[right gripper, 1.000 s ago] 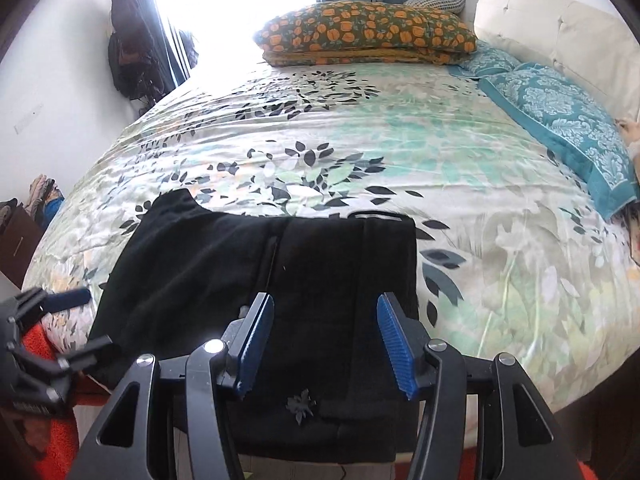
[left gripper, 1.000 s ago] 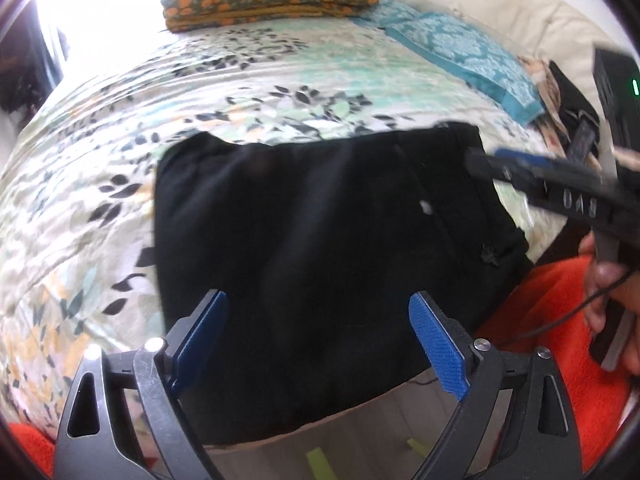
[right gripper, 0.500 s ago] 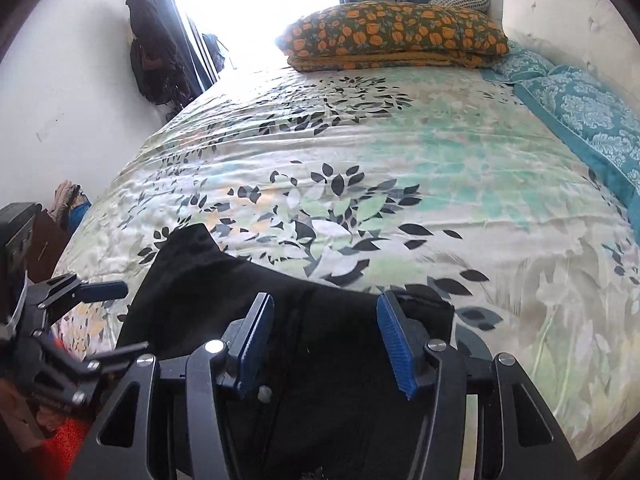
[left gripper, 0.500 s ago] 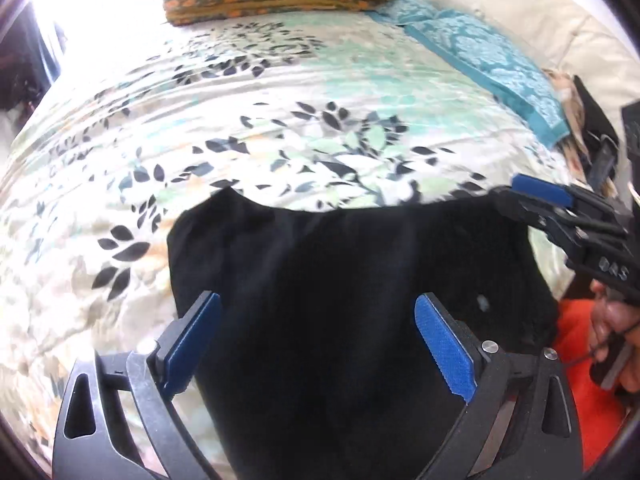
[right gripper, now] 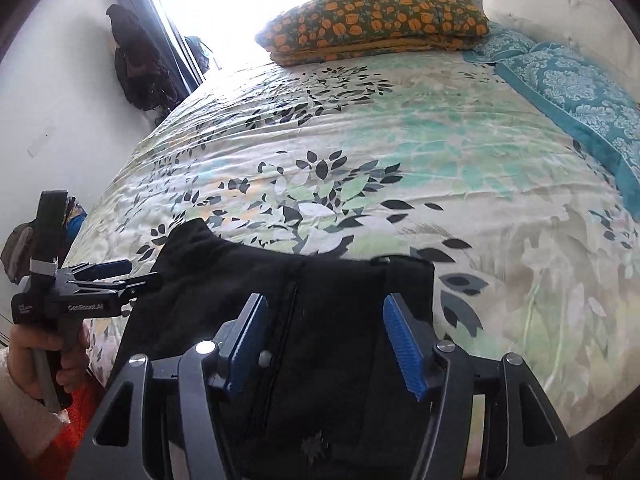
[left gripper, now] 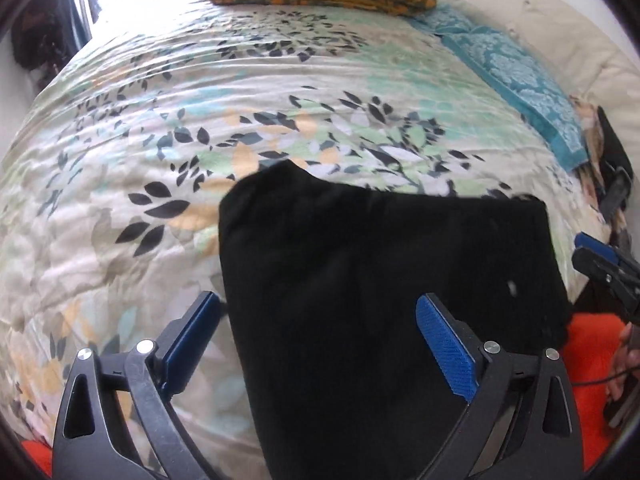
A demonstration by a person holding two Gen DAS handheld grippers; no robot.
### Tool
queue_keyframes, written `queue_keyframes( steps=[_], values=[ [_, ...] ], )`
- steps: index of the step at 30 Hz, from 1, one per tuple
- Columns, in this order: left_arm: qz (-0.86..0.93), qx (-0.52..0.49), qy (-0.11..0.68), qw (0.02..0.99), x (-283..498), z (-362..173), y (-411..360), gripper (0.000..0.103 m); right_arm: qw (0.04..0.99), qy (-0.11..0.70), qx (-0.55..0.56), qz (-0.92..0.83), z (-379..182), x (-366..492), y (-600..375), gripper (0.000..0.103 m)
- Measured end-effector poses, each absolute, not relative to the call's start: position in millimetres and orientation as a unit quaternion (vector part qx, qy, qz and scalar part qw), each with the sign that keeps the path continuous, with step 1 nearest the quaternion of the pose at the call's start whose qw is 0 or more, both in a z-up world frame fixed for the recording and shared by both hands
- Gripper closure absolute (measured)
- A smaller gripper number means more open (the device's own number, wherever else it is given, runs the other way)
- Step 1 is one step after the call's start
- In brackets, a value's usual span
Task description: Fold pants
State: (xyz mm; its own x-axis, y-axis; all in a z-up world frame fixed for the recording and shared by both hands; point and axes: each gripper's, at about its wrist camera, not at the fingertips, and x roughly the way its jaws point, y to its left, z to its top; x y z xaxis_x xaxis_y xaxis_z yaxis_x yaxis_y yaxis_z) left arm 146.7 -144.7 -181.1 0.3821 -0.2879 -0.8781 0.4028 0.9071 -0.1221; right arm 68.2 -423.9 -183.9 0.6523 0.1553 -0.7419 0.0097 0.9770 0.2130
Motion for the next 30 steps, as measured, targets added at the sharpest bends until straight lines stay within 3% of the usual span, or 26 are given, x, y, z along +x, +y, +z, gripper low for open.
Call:
queue_keyframes(
  steps=[3, 6, 10, 12, 14, 18, 30],
  values=[
    [-0.236, 0.110, 0.523, 0.811, 111, -203, -163, 0.004, 0.891, 0.432, 0.137, 0.041, -201, 29, -420, 0.029],
    [-0.224, 0.162, 0.517, 0.810, 90, -226, -174, 0.003, 0.862, 0.493, 0.120, 0.022, -248, 21, -415, 0.028],
    [-0.232, 0.089, 0.513, 0.822, 96, -188, -153, 0.004, 0.890, 0.435, 0.134, 0.009, -211, 6, -429, 0.029],
    [-0.231, 0.066, 0.489, 0.839, 100, -163, -137, 0.004, 0.905, 0.395, 0.156, -0.004, -189, -8, -445, 0.026],
    [-0.234, 0.030, 0.478, 0.846, 111, -146, -120, 0.004, 0.908, 0.372, 0.191, -0.007, -176, -13, -464, 0.015],
    [-0.244, -0.062, 0.513, 0.821, 142, -150, -88, 0.004, 0.873, 0.371, 0.315, 0.038, -184, 4, -508, 0.014],
    [-0.237, -0.076, 0.595, 0.765, 171, -236, -90, 0.004, 0.766, 0.530, 0.342, 0.123, -282, 78, -521, 0.015]
  ],
)
